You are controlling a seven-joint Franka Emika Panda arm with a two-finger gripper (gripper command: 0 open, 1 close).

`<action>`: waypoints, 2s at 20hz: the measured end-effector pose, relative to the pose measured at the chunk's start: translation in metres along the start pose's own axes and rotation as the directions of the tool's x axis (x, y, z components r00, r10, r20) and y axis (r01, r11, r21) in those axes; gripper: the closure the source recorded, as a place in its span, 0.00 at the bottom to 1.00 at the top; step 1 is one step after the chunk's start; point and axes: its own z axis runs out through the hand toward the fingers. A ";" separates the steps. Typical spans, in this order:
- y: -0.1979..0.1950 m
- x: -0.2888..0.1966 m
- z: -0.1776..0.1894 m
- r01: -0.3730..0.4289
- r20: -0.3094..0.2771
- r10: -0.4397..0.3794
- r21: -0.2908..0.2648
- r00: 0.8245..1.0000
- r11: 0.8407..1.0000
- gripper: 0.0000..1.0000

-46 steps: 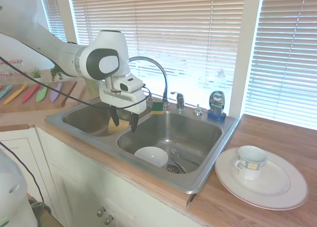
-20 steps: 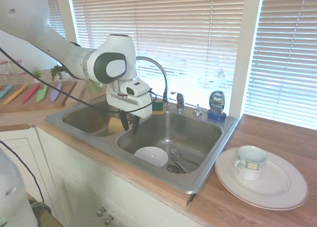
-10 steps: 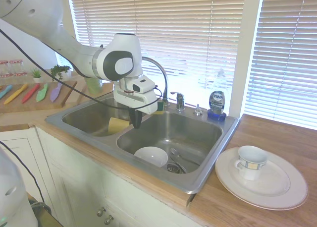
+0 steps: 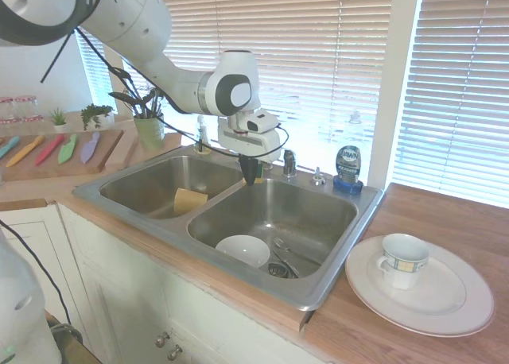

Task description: Turn on the faucet

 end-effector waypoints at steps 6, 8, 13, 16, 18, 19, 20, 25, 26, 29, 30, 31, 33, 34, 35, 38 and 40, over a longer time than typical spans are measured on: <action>-0.062 0.026 -0.005 -0.005 -0.012 0.005 -0.005 1.000 1.000 1.00; -0.070 0.037 -0.003 -0.020 -0.019 0.019 -0.009 1.000 1.000 1.00; -0.074 0.055 0.000 -0.041 -0.034 0.041 -0.010 0.999 0.999 1.00; -0.077 0.056 -0.004 -0.045 -0.038 0.045 -0.001 0.998 0.999 1.00; -0.080 0.056 -0.007 -0.048 -0.049 0.048 0.019 0.998 0.999 1.00; -0.082 0.057 -0.009 -0.051 -0.062 0.053 0.041 0.997 0.998 1.00; -0.085 0.058 -0.012 -0.052 -0.077 0.057 0.070 0.995 0.996 1.00; -0.092 0.063 -0.023 -0.048 -0.174 0.089 0.226 0.981 0.973 1.00; -0.092 0.062 -0.025 -0.048 -0.188 0.096 0.246 0.977 0.968 1.00; -0.089 0.057 -0.035 -0.043 -0.215 0.108 0.288 0.971 0.957 1.00; -0.088 0.055 -0.040 -0.042 -0.219 0.111 0.296 0.969 0.954 1.00; -0.086 0.053 -0.044 -0.042 -0.222 0.114 0.304 0.968 0.952 1.00; -0.083 0.050 -0.050 -0.041 -0.228 0.117 0.314 0.966 0.949 1.00; -0.082 0.049 -0.051 -0.040 -0.233 0.118 0.316 0.965 0.948 1.00; -0.081 0.049 -0.052 -0.040 -0.236 0.120 0.316 0.964 0.948 1.00; -0.080 0.048 -0.052 -0.039 -0.242 0.121 0.320 0.963 0.947 1.00; -0.079 0.047 -0.050 -0.034 -0.246 0.116 0.314 0.962 0.949 1.00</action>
